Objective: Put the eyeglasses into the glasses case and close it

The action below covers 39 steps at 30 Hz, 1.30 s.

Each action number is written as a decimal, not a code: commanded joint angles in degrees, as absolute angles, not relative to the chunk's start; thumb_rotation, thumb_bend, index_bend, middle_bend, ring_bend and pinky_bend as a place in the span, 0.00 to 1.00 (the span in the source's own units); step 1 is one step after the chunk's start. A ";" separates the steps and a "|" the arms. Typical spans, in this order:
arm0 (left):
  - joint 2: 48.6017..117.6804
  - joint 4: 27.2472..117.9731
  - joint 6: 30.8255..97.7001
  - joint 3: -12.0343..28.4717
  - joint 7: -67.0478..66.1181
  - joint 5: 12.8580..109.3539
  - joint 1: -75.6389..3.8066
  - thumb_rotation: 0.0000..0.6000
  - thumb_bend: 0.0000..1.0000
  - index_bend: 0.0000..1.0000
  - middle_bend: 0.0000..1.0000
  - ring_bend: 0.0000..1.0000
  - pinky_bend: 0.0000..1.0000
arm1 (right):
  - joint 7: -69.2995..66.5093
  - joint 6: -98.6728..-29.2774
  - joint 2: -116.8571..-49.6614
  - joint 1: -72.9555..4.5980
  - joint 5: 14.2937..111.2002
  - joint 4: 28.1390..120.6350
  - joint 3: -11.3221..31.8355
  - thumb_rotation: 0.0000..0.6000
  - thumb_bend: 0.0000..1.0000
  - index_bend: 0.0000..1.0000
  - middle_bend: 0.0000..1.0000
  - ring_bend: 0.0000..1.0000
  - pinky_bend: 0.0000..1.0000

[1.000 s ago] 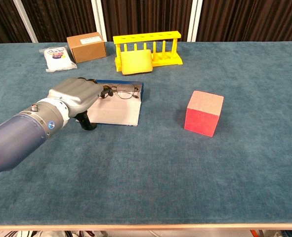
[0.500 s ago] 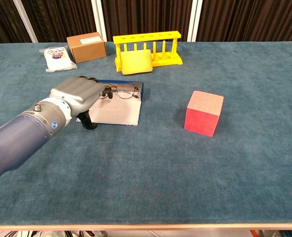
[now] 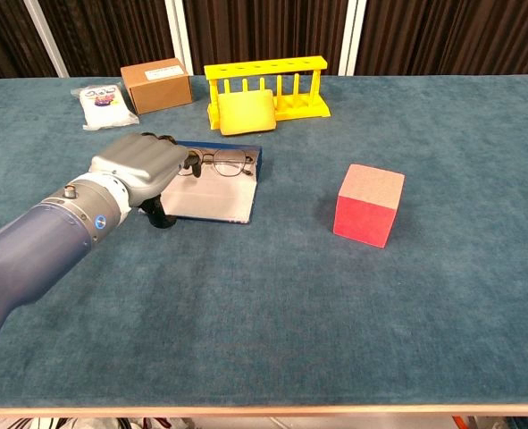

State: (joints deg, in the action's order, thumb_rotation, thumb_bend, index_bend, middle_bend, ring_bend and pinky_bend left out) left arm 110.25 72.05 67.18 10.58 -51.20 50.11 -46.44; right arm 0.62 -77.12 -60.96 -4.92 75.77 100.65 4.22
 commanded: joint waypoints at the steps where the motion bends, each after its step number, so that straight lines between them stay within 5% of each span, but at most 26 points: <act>1: 110.42 71.89 67.31 10.72 -51.29 50.32 -46.42 1.00 0.33 0.27 0.20 0.06 0.10 | 0.63 -77.12 -60.92 -4.93 75.79 100.65 4.23 1.00 0.00 0.00 0.00 0.00 0.18; 39: 115.98 62.91 64.97 18.00 -51.07 48.53 -50.93 1.00 0.39 0.43 0.20 0.06 0.10 | 0.63 -76.56 -60.60 -4.99 75.14 101.11 4.19 1.00 0.00 0.00 0.00 0.00 0.18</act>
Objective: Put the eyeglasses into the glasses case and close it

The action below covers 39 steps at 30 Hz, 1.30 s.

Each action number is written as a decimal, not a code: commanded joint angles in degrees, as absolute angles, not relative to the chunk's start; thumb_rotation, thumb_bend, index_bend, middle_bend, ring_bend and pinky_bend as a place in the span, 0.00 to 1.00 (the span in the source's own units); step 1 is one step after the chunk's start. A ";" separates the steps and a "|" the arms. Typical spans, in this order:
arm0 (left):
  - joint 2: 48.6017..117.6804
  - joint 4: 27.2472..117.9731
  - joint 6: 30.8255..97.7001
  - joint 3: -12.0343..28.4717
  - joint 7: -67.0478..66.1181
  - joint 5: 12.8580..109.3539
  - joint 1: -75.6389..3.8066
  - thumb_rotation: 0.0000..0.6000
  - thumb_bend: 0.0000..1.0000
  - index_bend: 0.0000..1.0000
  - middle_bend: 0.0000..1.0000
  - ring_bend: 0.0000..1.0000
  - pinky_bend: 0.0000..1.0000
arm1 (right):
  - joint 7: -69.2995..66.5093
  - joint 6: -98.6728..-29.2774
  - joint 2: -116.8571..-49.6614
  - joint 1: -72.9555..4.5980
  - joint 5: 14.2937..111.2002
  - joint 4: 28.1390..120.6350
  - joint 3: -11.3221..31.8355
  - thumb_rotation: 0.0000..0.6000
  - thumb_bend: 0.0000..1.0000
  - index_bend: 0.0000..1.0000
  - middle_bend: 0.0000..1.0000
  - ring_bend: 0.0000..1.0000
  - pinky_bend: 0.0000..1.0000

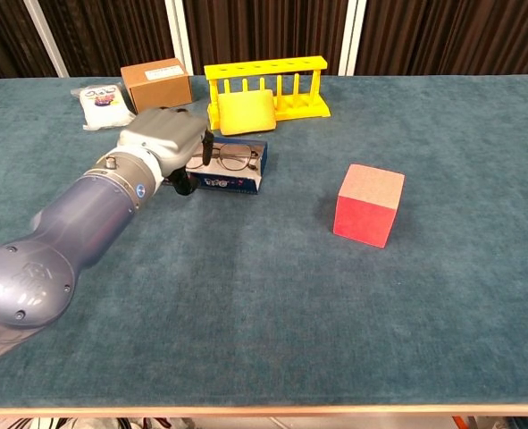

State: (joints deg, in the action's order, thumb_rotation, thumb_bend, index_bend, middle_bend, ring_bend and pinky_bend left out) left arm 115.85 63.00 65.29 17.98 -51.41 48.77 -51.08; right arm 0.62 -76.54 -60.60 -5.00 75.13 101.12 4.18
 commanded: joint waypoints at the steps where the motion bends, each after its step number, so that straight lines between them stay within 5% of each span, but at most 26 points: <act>1: 115.99 62.84 64.90 17.91 -50.98 48.57 -50.87 1.00 0.39 0.44 0.20 0.06 0.10 | 0.62 -76.56 -60.60 -4.98 75.13 101.12 4.18 1.00 0.00 0.00 0.00 0.00 0.18; 39: 116.88 60.87 65.52 17.74 -50.16 50.86 -50.41 1.00 0.41 0.57 0.22 0.06 0.10 | 1.31 -76.00 -60.49 -5.18 74.13 101.55 4.28 1.00 0.00 0.00 0.00 0.00 0.18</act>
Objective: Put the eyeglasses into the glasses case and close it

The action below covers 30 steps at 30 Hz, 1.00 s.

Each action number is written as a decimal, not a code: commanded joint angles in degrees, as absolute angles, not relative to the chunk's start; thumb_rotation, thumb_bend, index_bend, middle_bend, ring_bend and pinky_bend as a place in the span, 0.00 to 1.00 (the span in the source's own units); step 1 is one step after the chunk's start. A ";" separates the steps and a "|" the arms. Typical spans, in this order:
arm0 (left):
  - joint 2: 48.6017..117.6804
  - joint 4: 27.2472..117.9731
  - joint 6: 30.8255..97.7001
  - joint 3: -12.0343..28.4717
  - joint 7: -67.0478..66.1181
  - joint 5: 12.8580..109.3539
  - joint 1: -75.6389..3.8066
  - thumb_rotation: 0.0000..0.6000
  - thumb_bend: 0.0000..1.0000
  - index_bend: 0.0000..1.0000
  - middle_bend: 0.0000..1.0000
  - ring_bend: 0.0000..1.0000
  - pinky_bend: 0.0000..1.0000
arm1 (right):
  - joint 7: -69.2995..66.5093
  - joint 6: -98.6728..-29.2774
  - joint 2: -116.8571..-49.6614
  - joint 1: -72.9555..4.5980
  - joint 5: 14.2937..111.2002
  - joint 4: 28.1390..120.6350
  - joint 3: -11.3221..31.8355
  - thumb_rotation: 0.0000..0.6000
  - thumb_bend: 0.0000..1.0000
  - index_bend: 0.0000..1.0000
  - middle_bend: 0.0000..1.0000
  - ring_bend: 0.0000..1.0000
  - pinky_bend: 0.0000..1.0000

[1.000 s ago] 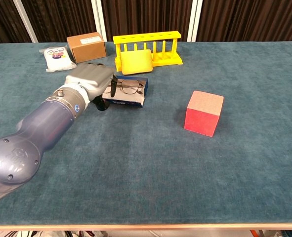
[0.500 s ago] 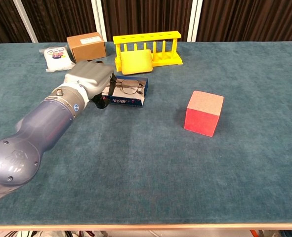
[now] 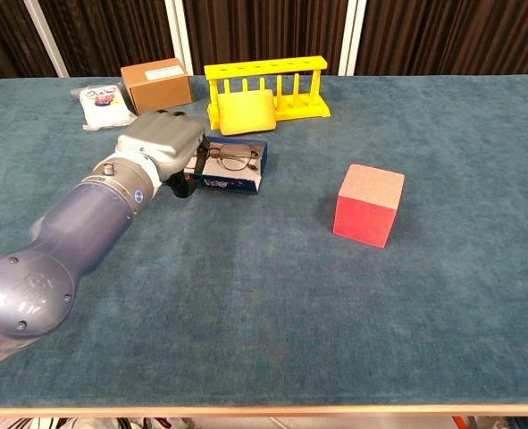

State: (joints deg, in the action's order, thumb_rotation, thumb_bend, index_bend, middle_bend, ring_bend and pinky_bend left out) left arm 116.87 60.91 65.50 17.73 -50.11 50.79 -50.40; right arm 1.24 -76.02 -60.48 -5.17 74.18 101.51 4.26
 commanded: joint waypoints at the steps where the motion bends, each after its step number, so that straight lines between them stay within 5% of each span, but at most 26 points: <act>1: 116.88 60.87 65.56 17.72 -50.20 50.92 -50.41 1.00 0.41 0.57 0.22 0.06 0.10 | 1.34 -76.02 -60.50 -5.19 74.13 101.57 4.28 1.00 0.00 0.00 0.00 0.00 0.18; 10: 115.89 63.03 66.20 18.28 -50.69 50.50 -49.83 1.00 0.43 0.58 0.22 0.06 0.10 | 1.33 -75.96 -60.49 -5.20 74.10 101.67 4.25 1.00 0.00 0.00 0.00 0.00 0.18; 30: 106.07 83.20 68.93 19.52 -58.96 40.44 -47.47 1.00 0.43 0.59 0.21 0.06 0.10 | 1.54 -76.31 -60.58 -5.08 73.91 101.83 4.34 1.00 0.00 0.00 0.00 0.00 0.18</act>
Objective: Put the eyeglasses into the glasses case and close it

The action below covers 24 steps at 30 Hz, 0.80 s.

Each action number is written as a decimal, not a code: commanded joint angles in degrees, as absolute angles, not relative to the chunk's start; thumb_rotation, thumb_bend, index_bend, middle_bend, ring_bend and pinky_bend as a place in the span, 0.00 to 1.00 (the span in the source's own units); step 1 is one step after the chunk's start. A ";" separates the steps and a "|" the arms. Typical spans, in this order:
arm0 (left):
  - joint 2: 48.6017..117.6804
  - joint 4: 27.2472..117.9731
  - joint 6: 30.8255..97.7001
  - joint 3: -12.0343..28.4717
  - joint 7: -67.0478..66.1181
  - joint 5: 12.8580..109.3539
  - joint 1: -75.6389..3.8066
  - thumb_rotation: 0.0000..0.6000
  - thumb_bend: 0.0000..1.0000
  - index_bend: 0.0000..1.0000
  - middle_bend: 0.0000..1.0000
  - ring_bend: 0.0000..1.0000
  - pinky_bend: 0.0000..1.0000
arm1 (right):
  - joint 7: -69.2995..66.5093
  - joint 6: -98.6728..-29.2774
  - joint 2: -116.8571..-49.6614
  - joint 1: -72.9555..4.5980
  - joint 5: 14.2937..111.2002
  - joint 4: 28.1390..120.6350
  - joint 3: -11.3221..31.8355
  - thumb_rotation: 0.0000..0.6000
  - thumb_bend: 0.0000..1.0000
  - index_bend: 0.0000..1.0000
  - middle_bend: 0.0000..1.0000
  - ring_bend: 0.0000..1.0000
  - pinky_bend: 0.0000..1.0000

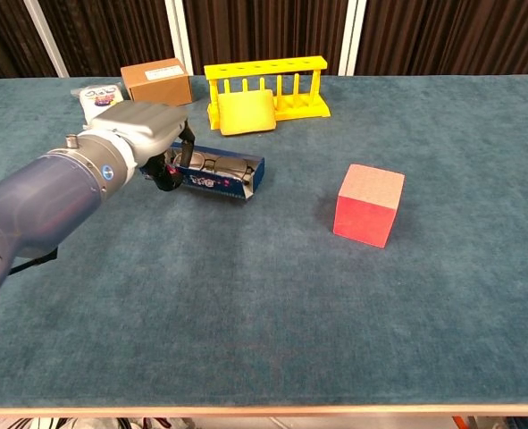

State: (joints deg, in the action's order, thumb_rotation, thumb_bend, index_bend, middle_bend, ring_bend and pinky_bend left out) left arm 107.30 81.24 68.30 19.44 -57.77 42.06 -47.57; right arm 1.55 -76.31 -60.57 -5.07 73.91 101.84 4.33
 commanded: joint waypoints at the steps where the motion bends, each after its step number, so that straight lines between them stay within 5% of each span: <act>1: 105.91 83.48 69.12 19.52 -59.18 40.28 -47.58 1.00 0.43 0.59 0.21 0.06 0.10 | 1.54 -76.30 -60.58 -5.08 73.92 101.83 4.33 1.00 0.00 0.00 0.00 0.00 0.18; 24: 108.73 79.01 68.99 22.53 -62.44 32.91 -54.70 1.00 0.43 0.59 0.21 0.06 0.10 | 1.60 -76.19 -60.56 -5.11 73.67 101.90 4.38 1.00 0.00 0.00 0.00 0.00 0.18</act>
State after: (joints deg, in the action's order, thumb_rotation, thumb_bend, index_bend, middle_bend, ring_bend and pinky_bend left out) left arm 108.49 79.35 69.08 22.36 -62.27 33.24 -54.38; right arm 1.60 -76.18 -60.56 -5.11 73.67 101.90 4.38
